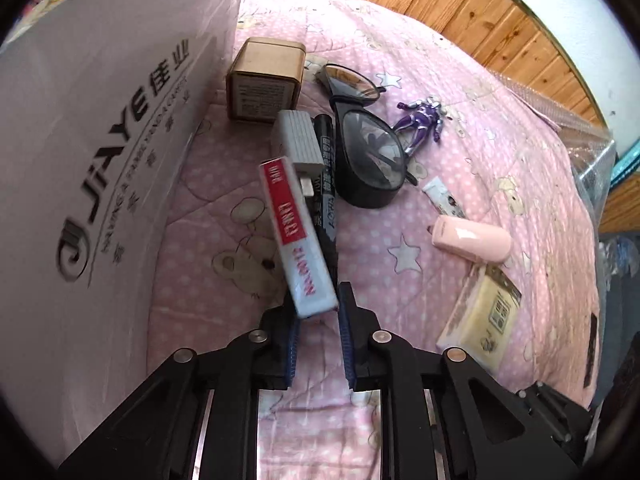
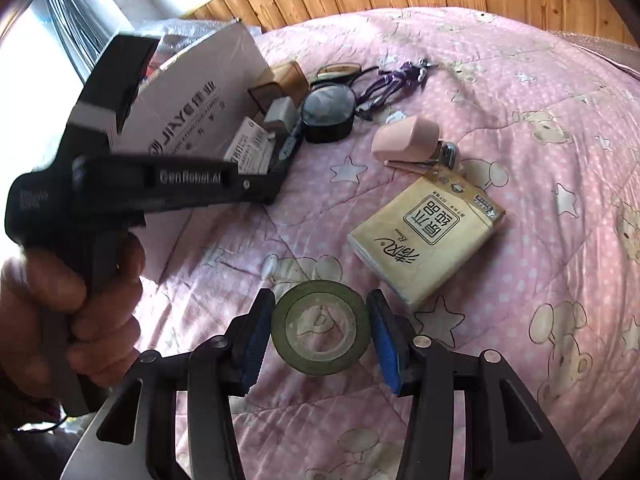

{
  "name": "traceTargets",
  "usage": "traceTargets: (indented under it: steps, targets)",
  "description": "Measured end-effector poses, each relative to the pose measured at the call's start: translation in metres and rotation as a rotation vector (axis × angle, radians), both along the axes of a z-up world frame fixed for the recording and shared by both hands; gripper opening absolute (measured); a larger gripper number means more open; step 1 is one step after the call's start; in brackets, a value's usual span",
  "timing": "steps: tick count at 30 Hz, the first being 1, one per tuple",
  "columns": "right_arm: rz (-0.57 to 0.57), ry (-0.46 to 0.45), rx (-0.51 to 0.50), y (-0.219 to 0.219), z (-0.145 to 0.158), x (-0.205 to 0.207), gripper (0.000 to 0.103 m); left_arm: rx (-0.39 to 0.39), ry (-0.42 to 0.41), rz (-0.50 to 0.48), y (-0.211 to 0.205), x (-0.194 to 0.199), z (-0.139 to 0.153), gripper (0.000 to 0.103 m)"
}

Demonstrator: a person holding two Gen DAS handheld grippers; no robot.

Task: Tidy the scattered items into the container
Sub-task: 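Carry the tape roll and staple box over the white box with both tools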

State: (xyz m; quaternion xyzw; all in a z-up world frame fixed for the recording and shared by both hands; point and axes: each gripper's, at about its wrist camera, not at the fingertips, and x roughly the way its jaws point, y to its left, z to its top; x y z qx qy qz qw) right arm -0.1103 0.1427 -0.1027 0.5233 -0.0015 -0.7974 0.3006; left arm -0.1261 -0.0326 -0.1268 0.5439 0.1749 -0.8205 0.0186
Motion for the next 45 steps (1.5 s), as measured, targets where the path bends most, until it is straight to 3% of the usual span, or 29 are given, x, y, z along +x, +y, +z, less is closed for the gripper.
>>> traceTargets:
  steps: [3,10,15,28,45]
  targets:
    - [-0.023,0.009,-0.01,0.003,0.006,0.01,0.049,0.0,0.021,-0.008,-0.001,0.022,0.012,0.014]
    - [-0.038,0.015,-0.056,0.003,0.022,0.035,0.049,-0.137,0.099,-0.02,-0.004,0.073,0.056,0.013]
    - [-0.028,0.025,-0.049,-0.009,0.032,0.046,0.049,-0.143,0.156,-0.004,-0.006,0.093,0.083,0.013]
    - [-0.01,0.112,-0.036,-0.025,0.072,0.072,0.049,-0.051,0.235,-0.016,-0.003,0.109,0.126,0.013]
    - [0.123,0.174,0.023,-0.087,0.103,0.075,0.049,0.102,0.289,0.086,-0.061,0.122,0.141,0.013]
